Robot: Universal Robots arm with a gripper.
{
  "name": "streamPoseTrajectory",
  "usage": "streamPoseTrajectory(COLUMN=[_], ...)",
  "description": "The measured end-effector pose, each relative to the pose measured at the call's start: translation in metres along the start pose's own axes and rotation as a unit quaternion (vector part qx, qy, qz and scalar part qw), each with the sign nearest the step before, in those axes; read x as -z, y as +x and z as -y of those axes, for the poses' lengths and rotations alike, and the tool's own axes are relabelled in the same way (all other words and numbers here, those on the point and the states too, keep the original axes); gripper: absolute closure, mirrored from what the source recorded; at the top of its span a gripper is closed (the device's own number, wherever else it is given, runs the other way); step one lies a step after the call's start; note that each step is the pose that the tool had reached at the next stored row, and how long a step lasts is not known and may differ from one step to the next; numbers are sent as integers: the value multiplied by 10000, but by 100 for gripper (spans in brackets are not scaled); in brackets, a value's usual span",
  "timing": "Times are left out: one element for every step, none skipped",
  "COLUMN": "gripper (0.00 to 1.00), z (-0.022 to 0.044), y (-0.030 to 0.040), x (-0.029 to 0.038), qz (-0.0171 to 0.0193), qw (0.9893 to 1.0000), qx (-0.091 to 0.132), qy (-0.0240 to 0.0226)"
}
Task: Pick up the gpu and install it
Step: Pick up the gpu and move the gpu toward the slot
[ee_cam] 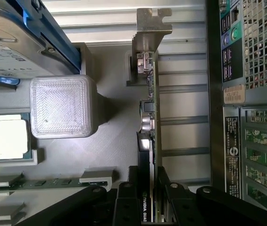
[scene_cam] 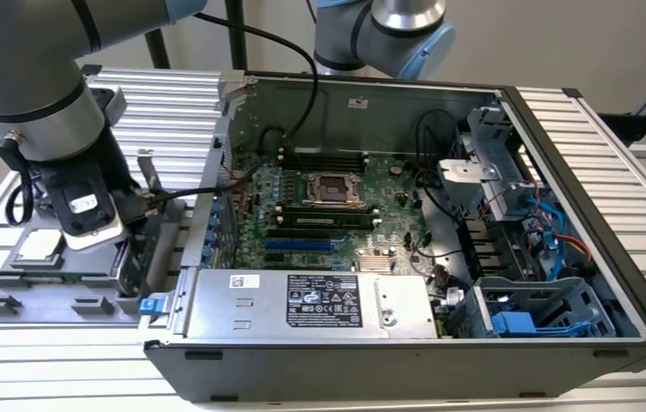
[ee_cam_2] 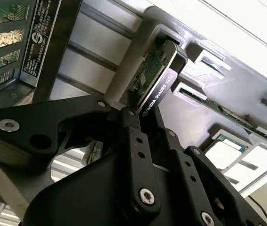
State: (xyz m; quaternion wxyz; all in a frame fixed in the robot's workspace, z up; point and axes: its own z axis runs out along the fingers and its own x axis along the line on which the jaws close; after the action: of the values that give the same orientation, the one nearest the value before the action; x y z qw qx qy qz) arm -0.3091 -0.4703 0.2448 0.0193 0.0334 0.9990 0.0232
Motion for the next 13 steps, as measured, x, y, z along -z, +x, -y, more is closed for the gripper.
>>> streamPoseTrajectory(gripper=[100,100,100,100,100,100,100,100,100,100,100,100,100], z=[-1,-1,-2,-2,-3,-3,-3,-4,-3,-3,-3,-3,-3], y=[0,-1,-1,-1,-2,-2,-2,-3,-3,-3,-3,-3,-3], x=[9,19,29,39,50,60,66,66,66,66,68,68,69], qz=[0,0,0,0,0,0,0,1,1,1,0,0,0], qw=[10000,10000,10000,10000,10000,10000,10000,10000,10000,10000,10000,10000,10000], qx=[0,0,0,0,0,0,0,0,0,0,0,0,0], qy=[0,1,1,0,1,0,0,-1,-1,-1,0,0,0])
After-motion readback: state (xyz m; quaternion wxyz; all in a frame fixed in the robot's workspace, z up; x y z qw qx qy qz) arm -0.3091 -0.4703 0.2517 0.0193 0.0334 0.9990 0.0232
